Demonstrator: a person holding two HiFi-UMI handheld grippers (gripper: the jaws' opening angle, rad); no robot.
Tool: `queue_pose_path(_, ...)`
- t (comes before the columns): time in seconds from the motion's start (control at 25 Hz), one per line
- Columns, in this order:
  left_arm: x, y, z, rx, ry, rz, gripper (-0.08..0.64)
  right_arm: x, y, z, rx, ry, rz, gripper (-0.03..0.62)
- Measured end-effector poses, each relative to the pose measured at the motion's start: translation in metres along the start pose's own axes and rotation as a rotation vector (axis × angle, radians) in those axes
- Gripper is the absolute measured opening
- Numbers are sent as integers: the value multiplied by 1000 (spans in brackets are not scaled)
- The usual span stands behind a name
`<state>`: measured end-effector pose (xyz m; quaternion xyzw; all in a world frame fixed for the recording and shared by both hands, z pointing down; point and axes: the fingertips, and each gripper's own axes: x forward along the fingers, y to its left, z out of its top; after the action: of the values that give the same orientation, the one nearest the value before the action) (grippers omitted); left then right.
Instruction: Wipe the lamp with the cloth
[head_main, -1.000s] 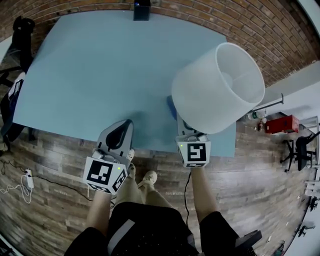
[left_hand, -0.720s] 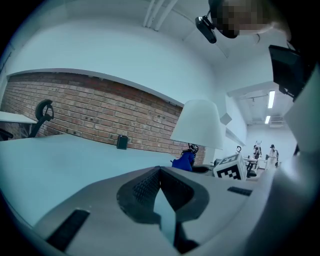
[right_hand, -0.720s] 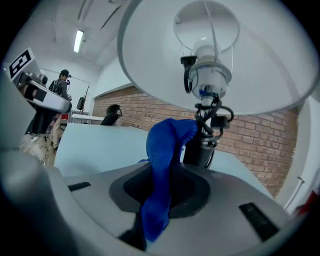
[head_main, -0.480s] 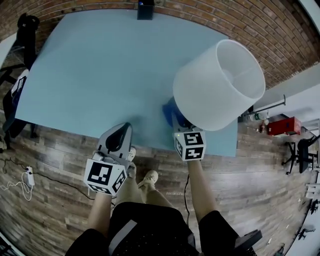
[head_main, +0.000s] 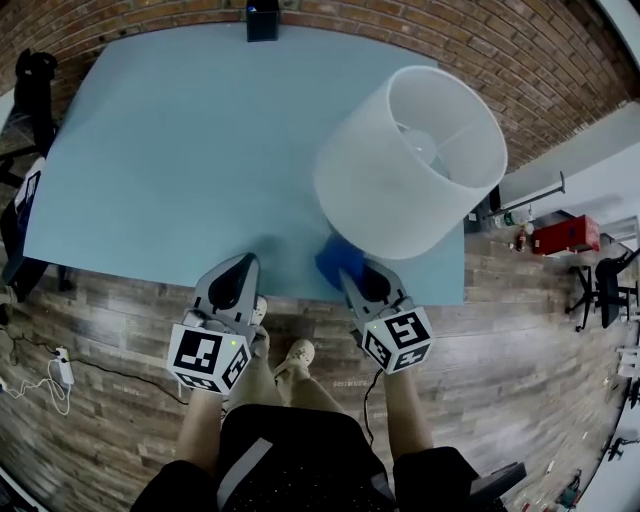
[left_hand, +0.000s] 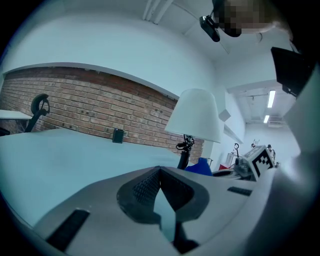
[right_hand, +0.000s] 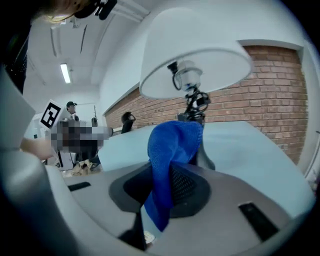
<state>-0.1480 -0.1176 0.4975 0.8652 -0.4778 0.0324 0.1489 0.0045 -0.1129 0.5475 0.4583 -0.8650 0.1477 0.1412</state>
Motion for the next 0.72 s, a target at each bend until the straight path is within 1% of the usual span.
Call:
queue_pose_path(0.12, 4, -1, -2, 2, 10, -2, 8, -31, -26, 14, 12, -80, -96, 75)
queue_pose_path(0.24, 8, -4, -6, -3, 22, -9, 8, -43, -54, 39, -16, -205, -185, 75)
queue_pose_path(0.32, 12, -9, -6, -2, 27, -15, 9, -41, -65, 55, -35, -285, -210, 75)
queue_pose_path(0.4, 14, -14, -4, 1, 25, -17, 9, -35, -73, 67, -61, -330, -229, 75)
queue_pose_path(0.48, 16, -18, -3, 1, 21, -17, 9, -23, -79, 71, -74, -330, -245, 74)
queue_pose_path(0.6, 14, -18, -2, -2, 19, -7, 8, -5, -85, 69, -83, -303, -251, 74)
queue_pose_path(0.72, 10, -12, -2, -9, 21, 10, 9, 7, -91, 59, -63, -273, -249, 74)
